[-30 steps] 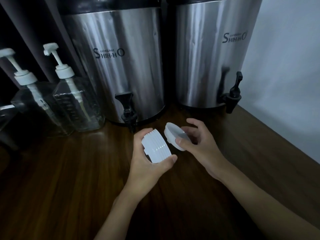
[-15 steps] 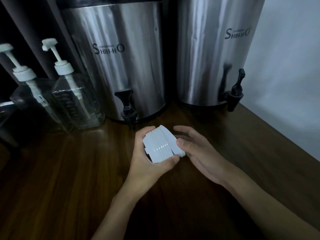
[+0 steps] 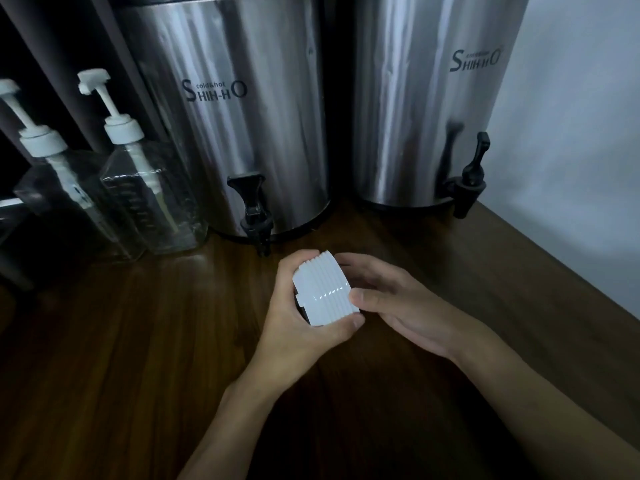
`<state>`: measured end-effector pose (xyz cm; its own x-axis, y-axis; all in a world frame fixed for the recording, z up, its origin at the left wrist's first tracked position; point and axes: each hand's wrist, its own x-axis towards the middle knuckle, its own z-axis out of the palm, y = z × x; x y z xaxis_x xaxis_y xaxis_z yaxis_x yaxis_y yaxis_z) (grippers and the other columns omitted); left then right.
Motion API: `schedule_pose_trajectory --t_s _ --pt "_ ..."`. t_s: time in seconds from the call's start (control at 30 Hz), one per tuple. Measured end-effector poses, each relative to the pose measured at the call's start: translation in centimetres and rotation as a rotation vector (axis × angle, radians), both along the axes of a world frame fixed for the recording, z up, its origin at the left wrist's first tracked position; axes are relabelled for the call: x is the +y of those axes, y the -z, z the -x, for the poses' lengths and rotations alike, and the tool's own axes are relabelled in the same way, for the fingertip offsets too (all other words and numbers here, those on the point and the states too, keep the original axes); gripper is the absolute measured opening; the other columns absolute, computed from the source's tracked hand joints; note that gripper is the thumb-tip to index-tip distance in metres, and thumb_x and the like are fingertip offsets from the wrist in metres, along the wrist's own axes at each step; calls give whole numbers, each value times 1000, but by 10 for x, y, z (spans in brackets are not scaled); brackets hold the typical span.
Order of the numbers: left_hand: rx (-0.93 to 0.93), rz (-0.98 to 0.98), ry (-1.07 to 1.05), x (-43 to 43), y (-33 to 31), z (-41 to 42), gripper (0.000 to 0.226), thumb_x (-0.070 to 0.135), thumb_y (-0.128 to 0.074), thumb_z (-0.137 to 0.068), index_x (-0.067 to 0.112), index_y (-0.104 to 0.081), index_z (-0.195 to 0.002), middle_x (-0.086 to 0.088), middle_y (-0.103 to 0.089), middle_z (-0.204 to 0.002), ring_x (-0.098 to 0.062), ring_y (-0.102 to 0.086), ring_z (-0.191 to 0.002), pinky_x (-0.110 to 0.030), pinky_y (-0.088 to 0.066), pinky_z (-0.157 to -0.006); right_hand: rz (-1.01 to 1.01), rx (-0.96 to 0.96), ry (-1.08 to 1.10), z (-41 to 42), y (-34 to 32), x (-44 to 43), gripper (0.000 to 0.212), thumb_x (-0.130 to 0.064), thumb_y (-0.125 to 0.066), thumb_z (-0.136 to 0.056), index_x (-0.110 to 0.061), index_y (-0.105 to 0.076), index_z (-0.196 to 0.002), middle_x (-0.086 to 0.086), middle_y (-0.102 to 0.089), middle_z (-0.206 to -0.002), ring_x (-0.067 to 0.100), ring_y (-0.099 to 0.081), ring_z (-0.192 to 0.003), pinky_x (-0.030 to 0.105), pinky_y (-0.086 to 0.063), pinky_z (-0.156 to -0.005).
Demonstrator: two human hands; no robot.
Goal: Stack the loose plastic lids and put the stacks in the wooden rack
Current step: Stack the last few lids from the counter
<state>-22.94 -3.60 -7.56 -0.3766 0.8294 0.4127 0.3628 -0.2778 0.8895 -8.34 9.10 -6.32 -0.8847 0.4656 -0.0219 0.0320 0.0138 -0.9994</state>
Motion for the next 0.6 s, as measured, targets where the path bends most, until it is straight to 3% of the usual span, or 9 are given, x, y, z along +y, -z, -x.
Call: schedule_pose_trajectory --t_s 0.1,0.23,0.37,0.6 --pt "15 2 -2 0 0 0 81 37 -89 -64 49 -42 -128 24 -49 -120 -1 -52 -116 -16 -52 -85 11 -16 2 -1 2 2 90 -53 -87 -66 -28 -49 -144 -5 -64 -134 11 -56 -130 34 -47 -109" --pt "51 -2 2 0 -1 -2 80 37 -89 -65 50 -41 -127 25 -48 -119 -2 -51 -117 -15 -51 -85 -83 -51 6 1 1 1 96 -72 -78 -64 -27 -50 -144 -2 -64 -131 14 -58 -128 43 -46 -111" --pt "57 16 18 0 0 -4 81 38 -88 -64 50 -40 -127 21 -48 -120 -10 -51 -119 -23 -54 -87 -111 -87 -7 3 0 1 106 -83 -73 -58 -29 -48 -146 3 -62 -132 17 -57 -128 48 -45 -112" --pt "30 17 69 -1 0 -4 82 26 -90 -66 46 -40 -128 13 -51 -121 -22 -55 -119 -34 -59 -87 -123 -53 -152 3 -5 3 102 -76 -74 -64 -30 -43 -150 3 -57 -141 18 -52 -134 50 -43 -113"
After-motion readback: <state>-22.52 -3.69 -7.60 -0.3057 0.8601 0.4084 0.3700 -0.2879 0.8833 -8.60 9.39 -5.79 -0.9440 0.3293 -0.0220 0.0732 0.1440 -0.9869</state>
